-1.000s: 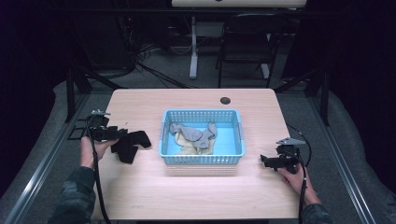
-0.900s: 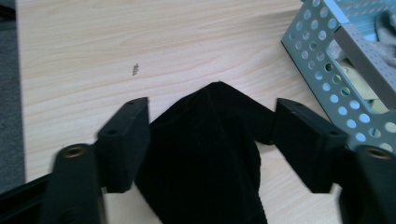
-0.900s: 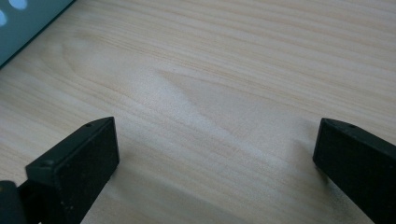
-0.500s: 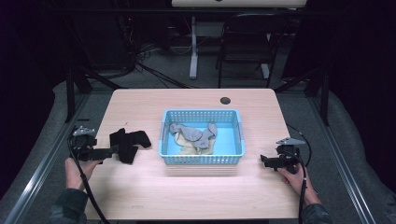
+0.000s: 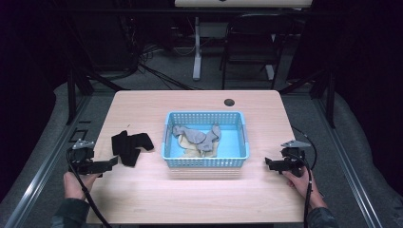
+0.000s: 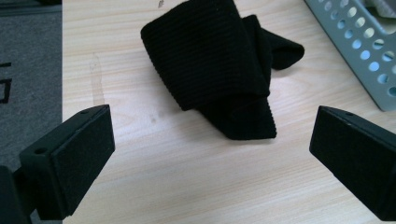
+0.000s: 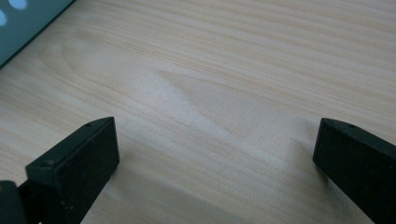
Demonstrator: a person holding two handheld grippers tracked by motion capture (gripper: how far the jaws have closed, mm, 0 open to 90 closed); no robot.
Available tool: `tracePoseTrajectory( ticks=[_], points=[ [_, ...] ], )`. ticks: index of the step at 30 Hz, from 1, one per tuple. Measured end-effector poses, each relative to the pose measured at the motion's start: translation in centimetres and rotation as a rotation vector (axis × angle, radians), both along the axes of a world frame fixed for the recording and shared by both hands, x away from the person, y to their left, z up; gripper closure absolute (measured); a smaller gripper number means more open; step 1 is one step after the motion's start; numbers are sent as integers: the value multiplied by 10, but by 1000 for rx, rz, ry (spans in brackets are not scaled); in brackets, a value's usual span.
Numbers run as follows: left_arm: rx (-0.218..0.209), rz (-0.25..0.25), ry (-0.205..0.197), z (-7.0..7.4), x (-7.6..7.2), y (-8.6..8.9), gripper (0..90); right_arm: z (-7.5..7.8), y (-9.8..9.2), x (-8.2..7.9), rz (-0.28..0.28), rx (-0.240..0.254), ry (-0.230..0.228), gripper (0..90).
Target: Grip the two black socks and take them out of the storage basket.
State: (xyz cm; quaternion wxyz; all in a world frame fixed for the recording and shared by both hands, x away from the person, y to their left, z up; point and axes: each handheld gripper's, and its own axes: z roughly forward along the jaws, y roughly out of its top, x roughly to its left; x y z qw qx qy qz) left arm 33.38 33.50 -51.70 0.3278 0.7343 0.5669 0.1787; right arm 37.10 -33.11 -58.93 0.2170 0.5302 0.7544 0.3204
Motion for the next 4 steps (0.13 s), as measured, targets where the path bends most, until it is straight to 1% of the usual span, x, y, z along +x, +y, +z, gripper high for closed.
tracePoseTrajectory(
  ticks=[4],
  points=[
    [-9, 5, 0, -1, 1, 2, 0, 0, 0, 0, 0, -1, 1, 0]
  ],
)
